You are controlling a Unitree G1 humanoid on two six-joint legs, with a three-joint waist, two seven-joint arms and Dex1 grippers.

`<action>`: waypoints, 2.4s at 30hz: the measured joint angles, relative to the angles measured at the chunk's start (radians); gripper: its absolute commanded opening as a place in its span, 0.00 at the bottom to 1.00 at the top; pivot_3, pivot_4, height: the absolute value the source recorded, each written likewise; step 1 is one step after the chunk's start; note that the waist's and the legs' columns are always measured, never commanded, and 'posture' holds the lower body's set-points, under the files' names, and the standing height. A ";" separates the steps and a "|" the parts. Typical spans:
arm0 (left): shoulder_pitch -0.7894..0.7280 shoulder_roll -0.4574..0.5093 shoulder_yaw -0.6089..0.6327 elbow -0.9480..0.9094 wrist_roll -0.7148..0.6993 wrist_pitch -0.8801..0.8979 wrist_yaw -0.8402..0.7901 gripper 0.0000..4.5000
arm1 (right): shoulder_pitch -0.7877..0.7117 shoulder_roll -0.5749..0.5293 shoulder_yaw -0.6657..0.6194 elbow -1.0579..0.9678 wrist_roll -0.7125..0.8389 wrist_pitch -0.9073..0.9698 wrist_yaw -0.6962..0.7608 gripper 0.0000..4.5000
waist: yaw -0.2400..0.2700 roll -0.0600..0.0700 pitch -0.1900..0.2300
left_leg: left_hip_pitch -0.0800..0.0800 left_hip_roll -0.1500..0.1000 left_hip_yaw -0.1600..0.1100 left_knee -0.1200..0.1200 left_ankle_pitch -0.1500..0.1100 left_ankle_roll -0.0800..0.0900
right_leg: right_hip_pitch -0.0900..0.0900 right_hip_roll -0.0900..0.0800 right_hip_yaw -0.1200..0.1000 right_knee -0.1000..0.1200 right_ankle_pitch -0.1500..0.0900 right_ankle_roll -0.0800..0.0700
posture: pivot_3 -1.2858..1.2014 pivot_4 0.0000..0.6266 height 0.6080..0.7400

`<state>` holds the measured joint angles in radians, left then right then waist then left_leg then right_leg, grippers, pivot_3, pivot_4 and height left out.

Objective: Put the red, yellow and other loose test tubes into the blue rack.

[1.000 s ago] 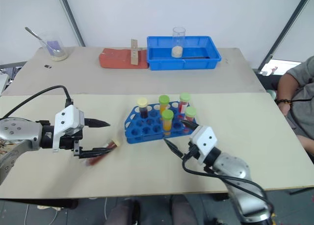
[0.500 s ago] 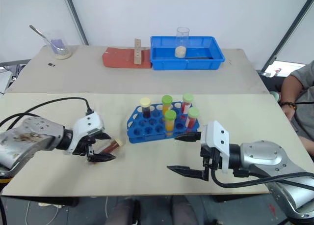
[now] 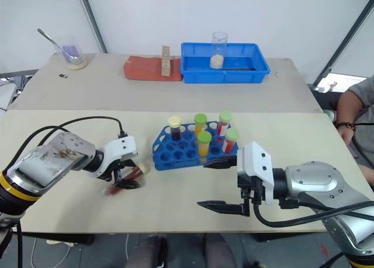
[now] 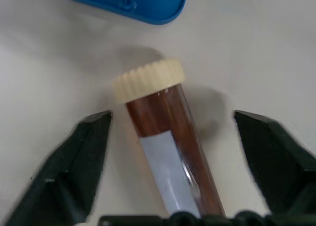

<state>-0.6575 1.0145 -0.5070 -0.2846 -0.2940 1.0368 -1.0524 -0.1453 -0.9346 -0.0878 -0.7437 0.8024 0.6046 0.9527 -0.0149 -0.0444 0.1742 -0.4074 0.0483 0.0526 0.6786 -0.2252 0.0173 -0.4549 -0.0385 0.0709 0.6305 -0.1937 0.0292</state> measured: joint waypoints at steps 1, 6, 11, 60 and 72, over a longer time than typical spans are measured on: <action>0.000 0.000 -0.003 0.007 0.012 -0.009 -0.003 0.48 | -0.001 0.000 0.000 -0.005 0.006 0.006 -0.004 1.00 | 0.000 0.000 0.000 | 0.000 0.000 0.000 0.000 0.000 0.000 | 0.000 0.000 0.000 0.000 0.000 0.000 | 0.52 0.24 1.00; 0.003 -0.001 -0.005 0.021 0.050 -0.046 -0.019 0.20 | -0.015 0.001 -0.002 -0.019 0.037 0.023 -0.040 1.00 | 0.001 0.000 0.000 | 0.000 0.000 0.000 0.000 0.000 0.000 | 0.000 0.000 0.000 0.000 0.000 0.000 | 0.52 0.24 1.00; 0.009 -0.001 0.004 0.052 0.061 -0.103 -0.039 0.20 | -0.010 -0.012 -0.012 -0.022 0.037 0.025 -0.043 1.00 | 0.002 0.000 0.000 | 0.001 0.000 0.000 0.000 0.000 0.000 | 0.001 0.000 0.000 0.001 0.000 0.000 | 0.52 0.24 1.00; 0.162 -0.767 0.366 0.320 -0.026 -0.815 0.190 0.20 | 0.314 -0.008 -0.278 -0.146 0.007 0.096 -0.267 1.00 | 0.003 -0.001 0.000 | 0.006 -0.002 -0.003 0.003 0.000 0.000 | 0.015 -0.001 0.000 -0.006 0.005 0.008 | 0.52 0.24 1.00; 0.190 -0.773 0.368 0.293 -0.026 -0.818 0.215 0.20 | 0.320 -0.012 -0.285 -0.148 0.032 0.123 -0.287 1.00 | 0.003 -0.001 0.000 | 0.006 -0.002 -0.003 0.003 0.000 0.000 | 0.015 -0.001 0.000 -0.006 0.004 0.007 | 0.52 0.24 1.00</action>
<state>-0.4672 0.2413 -0.1393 0.0083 -0.3201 0.2187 -0.8375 0.1745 -0.9468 -0.3726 -0.8916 0.8339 0.7278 0.6654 -0.0123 -0.0450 0.1739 -0.4016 0.0464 0.0493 0.6816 -0.2252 0.0174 -0.4403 -0.0394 0.0711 0.6243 -0.1895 0.0365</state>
